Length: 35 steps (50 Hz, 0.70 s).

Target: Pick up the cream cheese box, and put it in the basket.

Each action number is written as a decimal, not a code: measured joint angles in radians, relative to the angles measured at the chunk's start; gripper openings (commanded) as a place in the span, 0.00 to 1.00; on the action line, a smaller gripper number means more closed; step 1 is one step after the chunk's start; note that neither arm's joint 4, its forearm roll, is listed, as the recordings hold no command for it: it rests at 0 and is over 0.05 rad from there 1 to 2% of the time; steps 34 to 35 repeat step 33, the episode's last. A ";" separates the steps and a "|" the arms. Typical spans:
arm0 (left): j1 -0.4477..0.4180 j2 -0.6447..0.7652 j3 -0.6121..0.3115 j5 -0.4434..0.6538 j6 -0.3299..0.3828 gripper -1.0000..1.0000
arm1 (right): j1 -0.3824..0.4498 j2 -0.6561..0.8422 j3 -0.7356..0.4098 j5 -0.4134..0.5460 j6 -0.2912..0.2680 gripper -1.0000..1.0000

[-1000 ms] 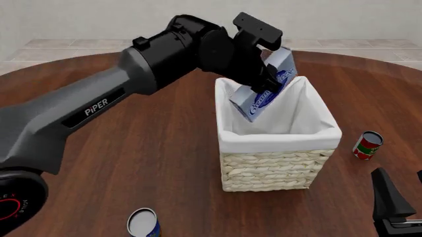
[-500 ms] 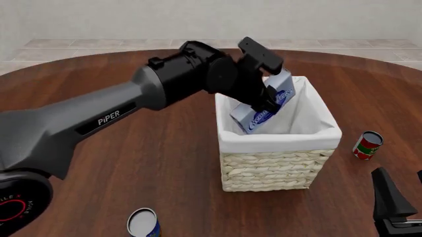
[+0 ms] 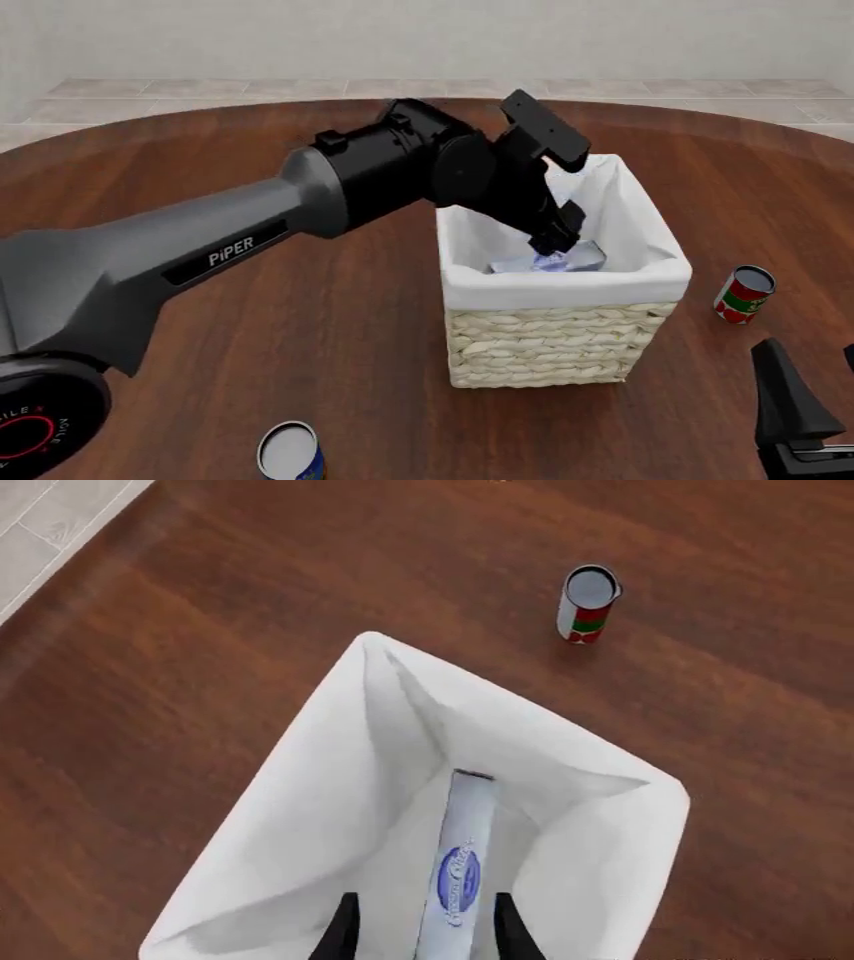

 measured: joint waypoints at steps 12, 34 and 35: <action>-0.013 -0.005 -0.001 0.003 0.010 1.00 | 0.002 0.000 0.000 0.001 0.002 1.00; -0.050 -0.128 0.042 0.018 -0.002 1.00 | 0.003 0.000 0.000 0.002 0.002 1.00; -0.050 -0.128 0.042 0.018 -0.002 1.00 | 0.003 0.000 0.000 0.002 0.002 1.00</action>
